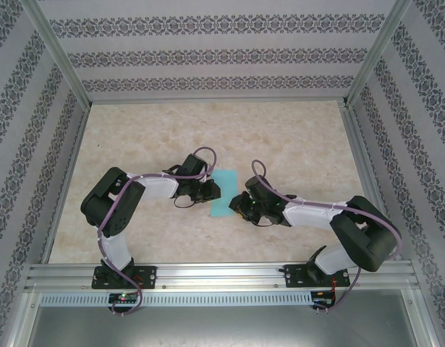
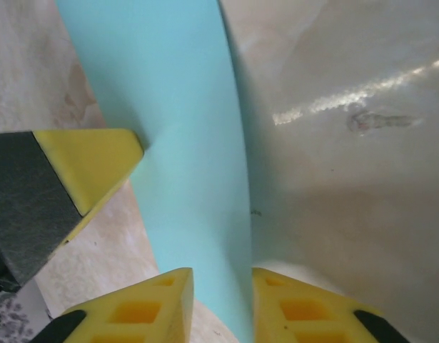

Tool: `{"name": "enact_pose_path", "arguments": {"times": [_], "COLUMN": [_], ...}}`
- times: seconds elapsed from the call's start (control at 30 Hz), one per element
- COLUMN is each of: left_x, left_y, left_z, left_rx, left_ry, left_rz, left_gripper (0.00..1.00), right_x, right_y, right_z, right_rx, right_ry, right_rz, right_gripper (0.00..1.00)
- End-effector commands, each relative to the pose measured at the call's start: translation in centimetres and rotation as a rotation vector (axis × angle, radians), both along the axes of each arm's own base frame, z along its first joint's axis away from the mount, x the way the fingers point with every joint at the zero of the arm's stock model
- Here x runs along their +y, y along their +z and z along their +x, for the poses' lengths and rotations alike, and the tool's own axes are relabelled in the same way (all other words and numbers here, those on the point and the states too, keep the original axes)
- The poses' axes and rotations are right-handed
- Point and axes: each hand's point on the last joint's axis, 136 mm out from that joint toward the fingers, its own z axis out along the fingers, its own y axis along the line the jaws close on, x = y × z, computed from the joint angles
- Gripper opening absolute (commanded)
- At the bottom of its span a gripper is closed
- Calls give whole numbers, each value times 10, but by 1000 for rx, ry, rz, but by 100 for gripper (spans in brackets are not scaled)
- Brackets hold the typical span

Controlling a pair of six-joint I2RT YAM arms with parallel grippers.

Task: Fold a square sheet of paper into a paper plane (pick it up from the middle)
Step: Third fold the triangle at the center of the table.

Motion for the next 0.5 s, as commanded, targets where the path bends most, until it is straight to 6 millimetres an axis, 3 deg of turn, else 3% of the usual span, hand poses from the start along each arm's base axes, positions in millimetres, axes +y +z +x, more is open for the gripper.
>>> {"name": "enact_pose_path", "arguments": {"times": [0.0, 0.17, 0.33, 0.47], "left_x": [25, 12, 6, 7], "left_y": [-32, -11, 30, 33], "left_z": [-20, -11, 13, 26], "left_rx": [92, 44, -110, -159], "left_ry": [22, -6, -28, -39], "left_rz": [105, 40, 32, 78], "left_gripper": [19, 21, 24, 23], "right_x": [-6, -11, -16, -16], "right_y": [6, -1, -4, -3], "right_z": [9, 6, 4, 3], "right_rx": [-29, -3, 16, 22], "right_ry": [-77, -91, -99, -88], "right_rz": [20, -4, -30, -39], "right_gripper": [21, 4, 0, 0]}}
